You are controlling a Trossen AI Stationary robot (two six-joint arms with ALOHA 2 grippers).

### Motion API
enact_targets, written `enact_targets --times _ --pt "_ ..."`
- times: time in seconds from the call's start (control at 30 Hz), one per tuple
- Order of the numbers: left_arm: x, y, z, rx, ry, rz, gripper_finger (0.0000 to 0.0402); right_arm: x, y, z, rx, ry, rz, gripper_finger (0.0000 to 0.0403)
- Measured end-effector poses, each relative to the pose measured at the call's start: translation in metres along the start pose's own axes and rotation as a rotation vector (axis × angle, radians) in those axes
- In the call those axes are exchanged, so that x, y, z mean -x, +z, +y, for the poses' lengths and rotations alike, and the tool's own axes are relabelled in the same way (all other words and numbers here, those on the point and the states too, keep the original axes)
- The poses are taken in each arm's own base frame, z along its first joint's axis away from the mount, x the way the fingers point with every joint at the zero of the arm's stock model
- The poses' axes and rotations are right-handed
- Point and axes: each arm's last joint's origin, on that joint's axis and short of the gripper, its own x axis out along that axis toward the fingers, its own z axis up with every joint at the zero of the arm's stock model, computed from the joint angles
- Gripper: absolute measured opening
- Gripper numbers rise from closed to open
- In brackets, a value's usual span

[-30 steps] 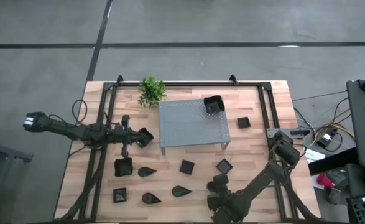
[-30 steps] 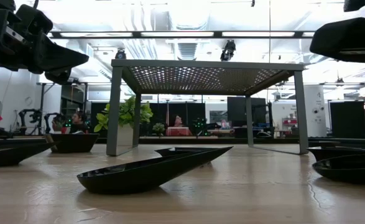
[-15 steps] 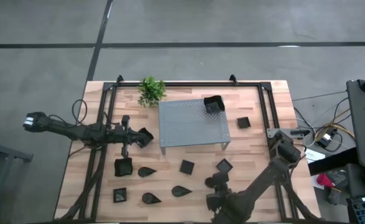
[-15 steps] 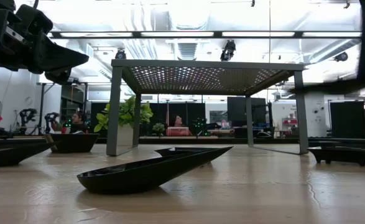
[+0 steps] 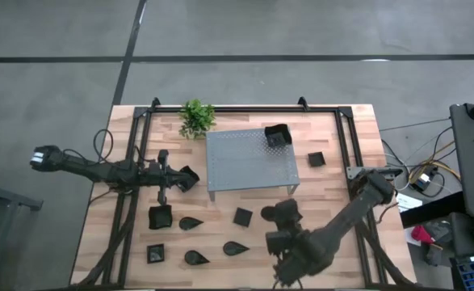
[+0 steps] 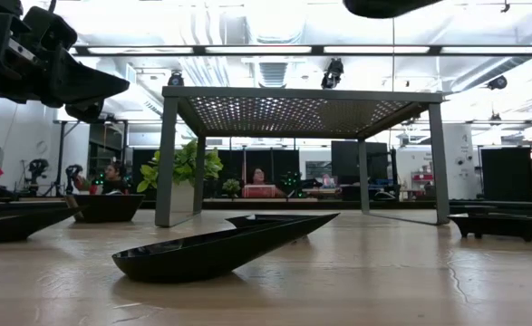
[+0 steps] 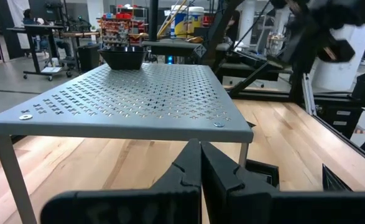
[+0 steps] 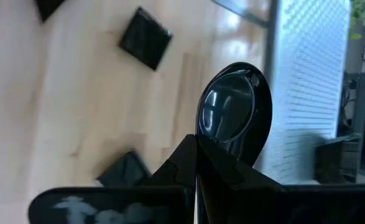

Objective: Pick & Place Mini shaped plates
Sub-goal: Put the black drop-shaped plate on the shelf

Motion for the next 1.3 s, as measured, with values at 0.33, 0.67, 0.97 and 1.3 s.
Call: enact_targets --times 0.33,0.67,0.97,1.3 --pt "0.0 0.0 0.0 0.0 0.0 0.002 0.0 -0.003 -0.019 -0.086 -0.124 0.013 -0.062 0.0008" --pt "0.0 0.0 0.0 0.0 0.0 0.002 0.0 -0.043 -0.048 -0.131 -0.198 0.059 -0.105 0.0008" --pt "0.0 0.0 0.0 0.0 0.0 0.002 0.0 -0.067 -0.066 -0.132 -0.161 0.096 -0.081 0.0008" --pt "0.0 0.0 0.0 -0.001 0.001 0.004 0.0 -0.086 -0.063 -0.13 -0.097 0.084 -0.03 0.0008"
